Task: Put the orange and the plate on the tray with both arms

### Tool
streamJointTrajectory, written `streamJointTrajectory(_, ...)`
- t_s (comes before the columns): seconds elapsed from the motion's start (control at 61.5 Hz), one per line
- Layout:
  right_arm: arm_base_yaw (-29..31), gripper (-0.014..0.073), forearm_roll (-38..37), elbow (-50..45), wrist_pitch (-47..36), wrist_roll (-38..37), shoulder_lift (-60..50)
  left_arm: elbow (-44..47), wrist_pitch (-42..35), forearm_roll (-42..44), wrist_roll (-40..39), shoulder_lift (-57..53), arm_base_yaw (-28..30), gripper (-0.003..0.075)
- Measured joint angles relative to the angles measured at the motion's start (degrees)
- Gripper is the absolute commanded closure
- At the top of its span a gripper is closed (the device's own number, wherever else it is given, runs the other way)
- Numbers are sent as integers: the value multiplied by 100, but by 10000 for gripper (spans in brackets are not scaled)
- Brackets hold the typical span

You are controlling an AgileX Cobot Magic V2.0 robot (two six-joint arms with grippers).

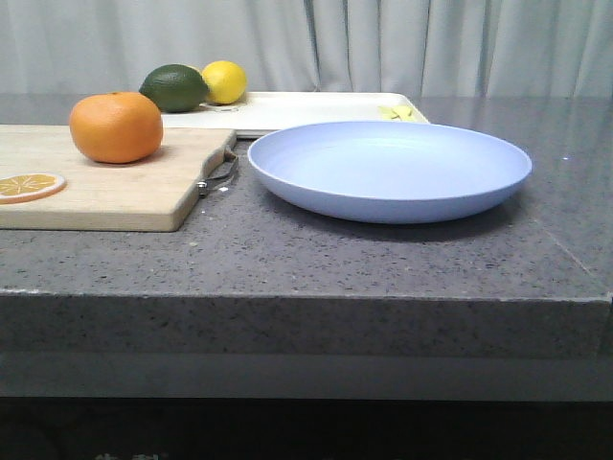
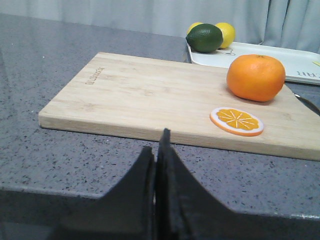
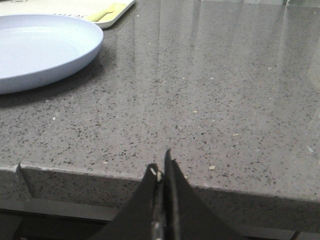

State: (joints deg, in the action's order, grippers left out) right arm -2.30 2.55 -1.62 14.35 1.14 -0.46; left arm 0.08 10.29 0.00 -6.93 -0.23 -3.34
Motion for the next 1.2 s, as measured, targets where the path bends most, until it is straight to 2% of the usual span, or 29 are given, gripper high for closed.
streamJointTrajectory(0.91,0,660,0,0,0,0,0,0,0,0,0,0,0,738)
streamJointTrajectory(1.202,0,660,0,0,-407,0,0,0,0,0,0,0,0,738)
